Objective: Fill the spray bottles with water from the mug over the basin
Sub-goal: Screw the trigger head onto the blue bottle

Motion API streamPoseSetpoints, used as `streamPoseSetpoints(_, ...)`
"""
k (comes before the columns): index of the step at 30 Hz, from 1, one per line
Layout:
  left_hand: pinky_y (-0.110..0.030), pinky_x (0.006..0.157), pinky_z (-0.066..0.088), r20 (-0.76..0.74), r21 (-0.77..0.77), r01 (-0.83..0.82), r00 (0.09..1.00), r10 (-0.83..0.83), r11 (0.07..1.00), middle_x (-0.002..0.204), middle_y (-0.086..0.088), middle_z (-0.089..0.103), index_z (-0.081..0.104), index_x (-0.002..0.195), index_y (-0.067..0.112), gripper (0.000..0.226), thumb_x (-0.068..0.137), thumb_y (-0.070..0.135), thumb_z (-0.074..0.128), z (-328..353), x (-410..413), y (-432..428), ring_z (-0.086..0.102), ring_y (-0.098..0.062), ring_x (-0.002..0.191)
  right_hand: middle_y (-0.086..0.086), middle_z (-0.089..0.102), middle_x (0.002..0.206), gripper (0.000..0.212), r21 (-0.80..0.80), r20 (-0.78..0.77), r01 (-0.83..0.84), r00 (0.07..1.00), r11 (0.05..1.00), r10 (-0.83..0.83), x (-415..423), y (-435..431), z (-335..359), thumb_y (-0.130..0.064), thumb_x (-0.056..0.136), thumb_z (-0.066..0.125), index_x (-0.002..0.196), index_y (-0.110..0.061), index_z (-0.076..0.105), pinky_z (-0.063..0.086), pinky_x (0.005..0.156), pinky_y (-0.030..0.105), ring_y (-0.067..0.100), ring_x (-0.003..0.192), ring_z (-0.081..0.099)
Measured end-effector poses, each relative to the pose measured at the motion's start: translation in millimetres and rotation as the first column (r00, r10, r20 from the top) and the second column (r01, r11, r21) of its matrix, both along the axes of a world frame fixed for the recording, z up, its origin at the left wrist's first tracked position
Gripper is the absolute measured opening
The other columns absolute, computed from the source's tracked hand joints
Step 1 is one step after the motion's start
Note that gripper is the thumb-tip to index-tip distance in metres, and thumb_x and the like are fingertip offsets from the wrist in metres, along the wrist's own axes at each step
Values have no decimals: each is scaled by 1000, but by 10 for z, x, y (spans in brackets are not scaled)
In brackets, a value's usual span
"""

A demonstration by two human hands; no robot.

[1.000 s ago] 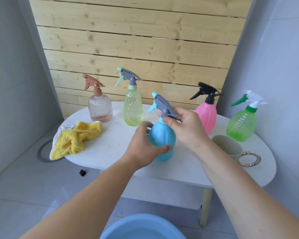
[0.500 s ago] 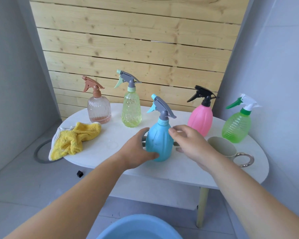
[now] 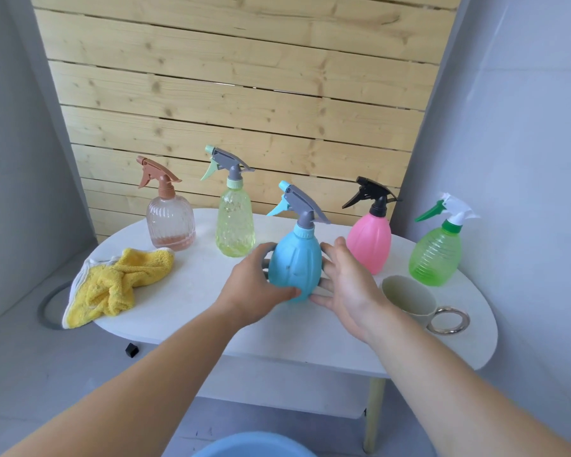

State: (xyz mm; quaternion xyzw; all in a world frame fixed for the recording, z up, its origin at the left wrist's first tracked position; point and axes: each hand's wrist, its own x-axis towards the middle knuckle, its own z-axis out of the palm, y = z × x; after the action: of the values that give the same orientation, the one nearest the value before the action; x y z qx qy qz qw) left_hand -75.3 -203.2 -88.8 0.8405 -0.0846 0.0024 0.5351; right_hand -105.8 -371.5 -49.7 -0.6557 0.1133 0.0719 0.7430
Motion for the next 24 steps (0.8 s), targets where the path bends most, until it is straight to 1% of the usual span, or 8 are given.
streamPoseSetpoints(4, -42, 88, 60, 4, 17, -47, 999, 47, 999, 118, 3, 66, 47, 140, 32, 85, 68, 24, 92, 117, 258, -159, 67, -16, 106, -3, 72, 111, 55, 39, -58, 121, 991, 992, -118, 291, -47, 193, -61, 100, 24, 118, -21, 57, 54, 76, 41, 23, 98, 71)
streamPoseSetpoints(8, -41, 91, 58, -21, 7, -82, 996, 83, 997, 120, 0, 66, 45, 144, 29, 87, 70, 24, 91, 106, 483, -301, 65, -17, 109, 3, 67, 124, 71, 121, -137, 172, 978, 978, -156, 554, -131, 263, -68, 96, 23, 132, -14, 52, 51, 80, 48, 32, 103, 68)
streamPoseSetpoints(10, -39, 91, 58, -25, 9, -95, 995, 96, 995, 120, 0, 67, 45, 144, 29, 87, 71, 26, 92, 68, 558, -348, 65, -17, 108, 3, 66, 127, 73, 128, -150, 193, 973, 973, -173, 637, -143, 256, -67, 96, 22, 136, -13, 51, 48, 76, 46, 31, 104, 67)
streamPoseSetpoints(12, -40, 90, 58, -21, 5, -111, 994, 111, 994, 119, 0, 67, 46, 143, 29, 88, 69, 28, 93, 21, 617, -389, 65, -17, 108, 4, 65, 129, 72, 134, -154, 213, 969, 968, -192, 679, -129, 253, -65, 98, 21, 137, -12, 51, 46, 79, 44, 30, 102, 66)
streamPoseSetpoints(14, -41, 89, 59, -19, 1, -129, 991, 129, 992, 117, 0, 68, 47, 142, 29, 87, 68, 28, 93, -17, 655, -419, 65, -17, 106, 6, 64, 129, 69, 146, -155, 226, 967, 963, -203, 717, -104, 247, -62, 100, 21, 135, -10, 51, 46, 72, 41, 29, 97, 64)
streamPoseSetpoints(17, -42, 87, 59, -16, -2, -150, 989, 149, 989, 114, 1, 67, 47, 139, 30, 85, 68, 28, 93, -54, 695, -445, 65, -19, 104, 8, 68, 111, 65, 166, -153, 236, 965, 957, -212, 785, -80, 215, -60, 100, 21, 125, -10, 55, 46, 72, 42, 29, 98, 65)
streamPoseSetpoints(21, -43, 88, 58, -1, 14, -162, 987, 162, 987, 113, 1, 66, 45, 140, 28, 86, 69, 26, 93, -49, 723, -469, 64, -20, 104, 5, 69, 84, 59, 154, -148, 266, 958, 951, -244, 833, -61, 187, -59, 101, 24, 92, -12, 59, 45, 62, 39, 26, 83, 68)
streamPoseSetpoints(24, -40, 84, 56, 3, 55, -168, 986, 168, 984, 115, 1, 63, 42, 141, 27, 87, 71, 28, 92, -32, 728, -494, 63, -24, 106, 5, 72, 79, 60, 145, -138, 281, 955, 949, -262, 862, -53, 165, -59, 101, 25, 90, -13, 62, 48, 68, 40, 25, 81, 69)
